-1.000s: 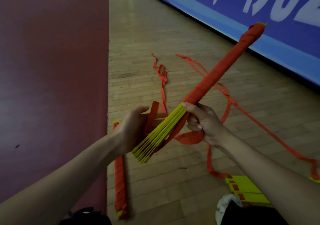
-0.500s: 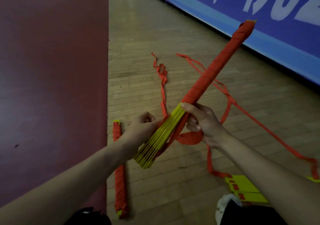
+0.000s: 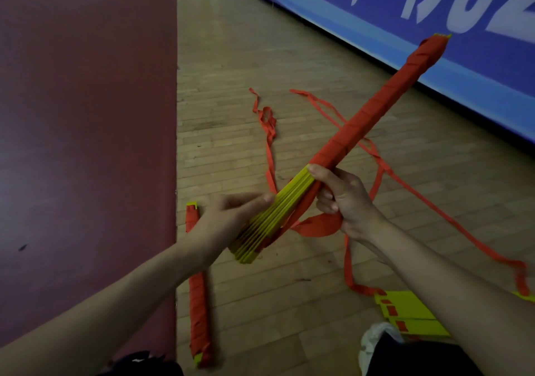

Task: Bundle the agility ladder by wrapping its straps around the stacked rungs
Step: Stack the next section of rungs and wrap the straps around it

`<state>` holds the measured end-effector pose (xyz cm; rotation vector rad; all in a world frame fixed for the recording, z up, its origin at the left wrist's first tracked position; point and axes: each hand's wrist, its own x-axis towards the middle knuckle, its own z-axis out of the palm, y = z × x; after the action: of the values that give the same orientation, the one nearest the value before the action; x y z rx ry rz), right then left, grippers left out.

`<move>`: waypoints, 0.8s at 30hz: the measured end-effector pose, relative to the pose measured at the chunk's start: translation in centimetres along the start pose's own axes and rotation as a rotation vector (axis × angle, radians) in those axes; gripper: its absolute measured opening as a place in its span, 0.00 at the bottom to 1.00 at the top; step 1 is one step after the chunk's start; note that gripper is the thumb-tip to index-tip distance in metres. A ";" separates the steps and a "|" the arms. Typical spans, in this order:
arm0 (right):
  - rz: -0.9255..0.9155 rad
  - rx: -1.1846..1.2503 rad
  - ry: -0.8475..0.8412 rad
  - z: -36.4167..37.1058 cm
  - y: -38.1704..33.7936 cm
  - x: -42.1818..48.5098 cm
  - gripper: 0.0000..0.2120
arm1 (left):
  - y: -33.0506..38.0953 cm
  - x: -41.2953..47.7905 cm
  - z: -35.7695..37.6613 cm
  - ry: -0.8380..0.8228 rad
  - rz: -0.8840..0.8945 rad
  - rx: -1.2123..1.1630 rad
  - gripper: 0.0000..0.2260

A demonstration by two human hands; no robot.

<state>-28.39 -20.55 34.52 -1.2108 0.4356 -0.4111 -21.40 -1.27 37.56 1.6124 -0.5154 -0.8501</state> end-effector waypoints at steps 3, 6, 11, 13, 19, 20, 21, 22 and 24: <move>0.005 0.010 0.002 -0.2 -0.1 0.0 0.10 | -0.4 0.2 0.2 0.002 0.038 0.007 0.19; 0.008 0.002 -0.023 -0.2 -0.1 -0.1 0.12 | -0.2 1.0 -0.6 0.003 -0.112 -0.197 0.18; 0.012 0.007 -0.087 0.2 0.0 -0.5 0.12 | -0.4 1.5 -1.2 -0.208 -0.295 -0.395 0.17; 0.010 0.011 -0.118 0.6 -0.1 -0.8 0.12 | -0.7 1.5 -1.2 -0.282 -0.333 -0.420 0.15; -0.003 0.042 -0.210 1.2 -0.5 -0.8 0.09 | -2.0 1.5 -1.1 -0.638 -0.415 -0.455 0.31; -0.005 0.042 -0.229 1.2 -0.5 -0.7 0.09 | -2.0 1.5 -1.0 -0.638 -0.404 -0.478 0.30; -0.006 0.041 -0.248 1.3 -0.6 -0.6 0.10 | -2.0 1.5 -0.9 -0.613 -0.385 -0.508 0.28; -0.003 0.039 -0.264 1.3 -0.7 -0.6 0.11 | -2.0 1.5 -0.9 -0.582 -0.363 -0.546 0.26; 0.010 0.027 -0.281 1.3 -0.8 -0.5 0.11 | -2.0 1.6 -0.9 -0.547 -0.349 -0.644 0.24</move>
<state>-28.19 -19.53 35.66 -1.2188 0.1937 -0.2323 -19.98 -1.39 35.30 0.8730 -0.2825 -1.5559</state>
